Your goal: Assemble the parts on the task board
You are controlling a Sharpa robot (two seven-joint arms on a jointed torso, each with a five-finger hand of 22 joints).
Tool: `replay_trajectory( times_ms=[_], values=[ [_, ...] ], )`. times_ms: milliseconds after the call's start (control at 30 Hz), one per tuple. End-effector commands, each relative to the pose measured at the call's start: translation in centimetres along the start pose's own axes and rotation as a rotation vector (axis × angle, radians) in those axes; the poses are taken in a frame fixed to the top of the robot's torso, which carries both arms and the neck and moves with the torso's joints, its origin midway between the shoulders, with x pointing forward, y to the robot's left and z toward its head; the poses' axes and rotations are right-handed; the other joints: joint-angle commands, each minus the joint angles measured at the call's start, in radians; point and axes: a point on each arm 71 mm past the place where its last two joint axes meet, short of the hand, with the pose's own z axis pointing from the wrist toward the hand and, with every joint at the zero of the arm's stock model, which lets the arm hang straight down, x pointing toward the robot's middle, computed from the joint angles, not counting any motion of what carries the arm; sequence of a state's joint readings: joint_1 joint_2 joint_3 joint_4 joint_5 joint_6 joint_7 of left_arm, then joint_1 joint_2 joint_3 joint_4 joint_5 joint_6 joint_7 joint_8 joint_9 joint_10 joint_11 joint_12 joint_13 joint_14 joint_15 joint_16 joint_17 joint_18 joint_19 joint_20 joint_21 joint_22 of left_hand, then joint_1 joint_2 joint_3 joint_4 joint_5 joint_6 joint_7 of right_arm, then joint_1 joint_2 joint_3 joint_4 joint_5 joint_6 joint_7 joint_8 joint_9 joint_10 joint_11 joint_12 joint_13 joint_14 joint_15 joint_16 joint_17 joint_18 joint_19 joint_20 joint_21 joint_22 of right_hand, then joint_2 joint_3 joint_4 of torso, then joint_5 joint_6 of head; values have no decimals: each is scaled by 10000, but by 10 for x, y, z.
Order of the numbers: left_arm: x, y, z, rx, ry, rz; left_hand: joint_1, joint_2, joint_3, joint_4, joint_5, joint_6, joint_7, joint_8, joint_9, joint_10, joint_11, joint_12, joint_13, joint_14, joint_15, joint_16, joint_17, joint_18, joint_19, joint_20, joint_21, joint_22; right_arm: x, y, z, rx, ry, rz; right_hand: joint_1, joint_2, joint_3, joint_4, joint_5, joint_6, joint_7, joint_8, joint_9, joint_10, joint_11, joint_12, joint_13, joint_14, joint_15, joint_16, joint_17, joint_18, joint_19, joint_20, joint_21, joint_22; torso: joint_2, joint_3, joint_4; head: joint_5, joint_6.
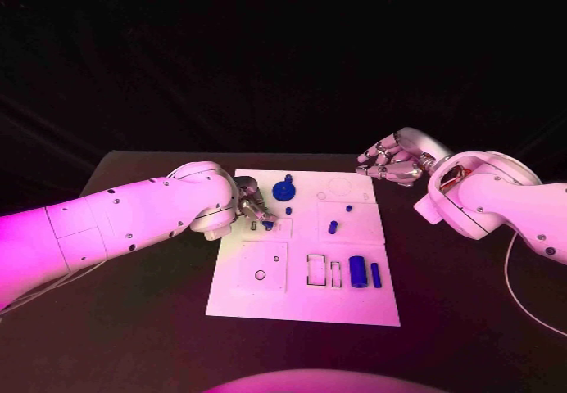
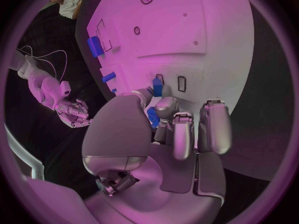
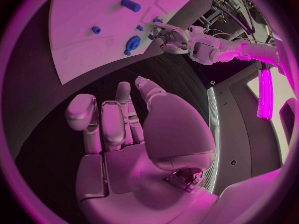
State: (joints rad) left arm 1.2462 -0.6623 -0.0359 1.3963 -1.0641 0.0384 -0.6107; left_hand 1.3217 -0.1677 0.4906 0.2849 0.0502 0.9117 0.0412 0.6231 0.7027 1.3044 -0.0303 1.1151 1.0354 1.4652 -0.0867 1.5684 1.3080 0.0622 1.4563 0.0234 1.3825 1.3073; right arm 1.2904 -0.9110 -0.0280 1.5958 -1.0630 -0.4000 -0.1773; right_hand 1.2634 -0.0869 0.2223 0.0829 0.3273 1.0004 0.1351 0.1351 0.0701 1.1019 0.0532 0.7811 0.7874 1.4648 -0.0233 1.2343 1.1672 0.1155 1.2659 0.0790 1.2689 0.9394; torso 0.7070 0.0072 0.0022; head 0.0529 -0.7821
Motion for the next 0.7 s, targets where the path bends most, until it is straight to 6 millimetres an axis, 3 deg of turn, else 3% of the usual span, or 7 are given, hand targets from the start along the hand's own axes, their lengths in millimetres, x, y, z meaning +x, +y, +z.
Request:
replay_trajectory(
  times_ms=[33, 700],
  values=[
    [4, 2, 1, -176, 214, 270, -3, 45, 1830, -1773, 28, 38, -3, 18, 14, 62, -5, 57, 9, 1056, 3, 24, 2628, -73, 86, 14, 45, 661, 1, 1, 0, -148, -22, 32, -12, 69, -7, 52, -41, 31, 10, 40, -15, 2, -56, 29, -1, 271, -52, -52, -4, 77, -78, -10, -46, -8, 1, 4, -7, 16, -26],
    [11, 5, -1, -252, 627, 744, -41, 16, 1901, -1804, 36, 46, -5, 23, 29, 71, -10, 58, 11, 1056, -2, 24, 2628, -76, 97, 10, 55, 677, 1, 1, 0, -180, 29, 31, -3, 75, 0, 55, -37, 33, 8, 41, -15, 10, -58, 46, 12, 273, -53, -49, 1, 76, -74, -11, -45, -2, -1, 0, -11, 56, -87]
  ],
)
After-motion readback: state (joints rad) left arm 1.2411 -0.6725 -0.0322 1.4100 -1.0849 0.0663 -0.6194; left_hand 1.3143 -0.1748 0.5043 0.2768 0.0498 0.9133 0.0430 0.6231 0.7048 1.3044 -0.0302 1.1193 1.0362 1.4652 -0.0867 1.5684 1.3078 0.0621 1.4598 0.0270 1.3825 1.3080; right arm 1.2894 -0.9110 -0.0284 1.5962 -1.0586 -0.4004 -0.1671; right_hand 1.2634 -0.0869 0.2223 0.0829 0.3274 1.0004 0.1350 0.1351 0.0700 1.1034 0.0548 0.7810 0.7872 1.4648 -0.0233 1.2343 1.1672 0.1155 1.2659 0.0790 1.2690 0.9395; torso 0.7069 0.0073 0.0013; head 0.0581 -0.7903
